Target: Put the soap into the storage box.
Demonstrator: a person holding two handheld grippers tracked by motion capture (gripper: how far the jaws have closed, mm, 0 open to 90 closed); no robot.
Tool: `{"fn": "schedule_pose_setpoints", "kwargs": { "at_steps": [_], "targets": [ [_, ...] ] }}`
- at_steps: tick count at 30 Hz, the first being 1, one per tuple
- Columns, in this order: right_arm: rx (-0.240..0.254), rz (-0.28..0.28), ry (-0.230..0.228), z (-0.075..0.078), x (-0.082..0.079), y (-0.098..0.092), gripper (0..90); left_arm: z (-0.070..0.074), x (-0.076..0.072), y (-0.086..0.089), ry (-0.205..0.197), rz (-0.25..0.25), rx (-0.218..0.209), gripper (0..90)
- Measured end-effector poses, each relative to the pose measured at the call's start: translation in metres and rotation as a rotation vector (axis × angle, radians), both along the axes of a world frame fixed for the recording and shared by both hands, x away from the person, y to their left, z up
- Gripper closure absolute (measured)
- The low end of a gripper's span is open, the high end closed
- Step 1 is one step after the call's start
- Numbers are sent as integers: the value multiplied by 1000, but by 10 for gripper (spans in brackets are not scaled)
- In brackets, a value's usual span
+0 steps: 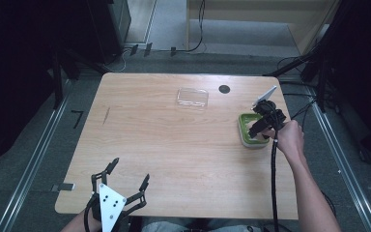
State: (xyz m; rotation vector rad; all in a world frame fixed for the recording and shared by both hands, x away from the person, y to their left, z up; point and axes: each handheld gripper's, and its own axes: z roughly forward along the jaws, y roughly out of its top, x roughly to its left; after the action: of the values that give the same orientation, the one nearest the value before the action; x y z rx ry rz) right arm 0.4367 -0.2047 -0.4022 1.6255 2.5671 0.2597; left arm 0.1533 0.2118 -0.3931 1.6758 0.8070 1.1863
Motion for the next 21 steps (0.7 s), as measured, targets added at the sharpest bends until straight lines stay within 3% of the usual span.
{"fn": "schedule_pose_setpoints", "kwargs": {
  "at_steps": [21],
  "targets": [
    [38,-45,9,-10,23,0,337,0,0,1,0,0,-4,138]
  ]
}}
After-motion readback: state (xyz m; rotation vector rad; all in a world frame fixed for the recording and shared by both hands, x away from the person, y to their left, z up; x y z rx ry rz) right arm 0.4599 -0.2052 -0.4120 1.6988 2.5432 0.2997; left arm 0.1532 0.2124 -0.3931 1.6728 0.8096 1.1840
